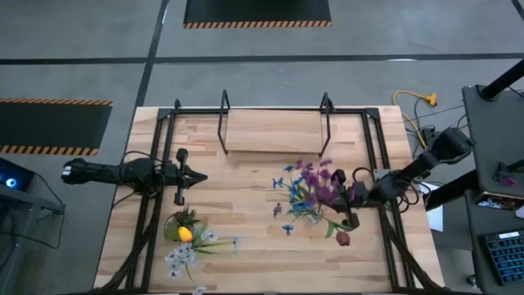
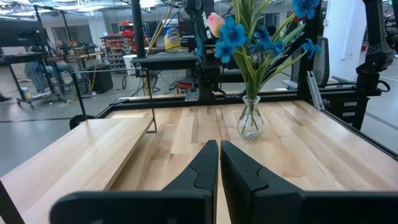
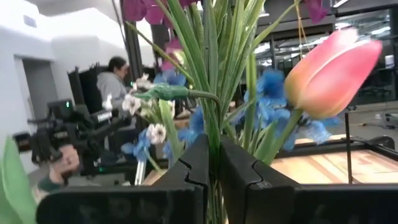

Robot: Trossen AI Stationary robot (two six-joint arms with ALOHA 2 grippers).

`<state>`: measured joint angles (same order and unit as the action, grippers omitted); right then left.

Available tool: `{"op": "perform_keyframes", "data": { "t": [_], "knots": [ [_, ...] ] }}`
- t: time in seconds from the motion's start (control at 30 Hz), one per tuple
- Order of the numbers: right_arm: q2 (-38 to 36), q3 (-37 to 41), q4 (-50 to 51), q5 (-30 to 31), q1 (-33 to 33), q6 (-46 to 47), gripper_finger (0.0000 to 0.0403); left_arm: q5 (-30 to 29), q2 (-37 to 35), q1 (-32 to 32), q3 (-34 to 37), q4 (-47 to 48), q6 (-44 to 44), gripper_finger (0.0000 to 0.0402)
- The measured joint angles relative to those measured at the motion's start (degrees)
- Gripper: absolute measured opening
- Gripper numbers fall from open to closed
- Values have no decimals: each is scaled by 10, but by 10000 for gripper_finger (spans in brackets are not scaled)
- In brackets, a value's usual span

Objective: Pick and place flowers into a vace then onto a shelf
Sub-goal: Put the purple flowers into the right transparent vase

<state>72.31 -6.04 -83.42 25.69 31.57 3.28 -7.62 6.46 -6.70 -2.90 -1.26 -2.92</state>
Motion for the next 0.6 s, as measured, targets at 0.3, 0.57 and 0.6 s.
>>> {"op": "perform_keyframes", "data": {
  "t": [0.3,0.57,0.6],
  "knots": [
    [37,0,1,-2,24,-37,13,0,0,0,0,0,0,0],
    [85,1,1,-2,24,-37,13,0,0,0,0,0,0,0],
    [91,1,2,-2,24,-37,13,0,0,0,0,0,0,0]
  ]
}}
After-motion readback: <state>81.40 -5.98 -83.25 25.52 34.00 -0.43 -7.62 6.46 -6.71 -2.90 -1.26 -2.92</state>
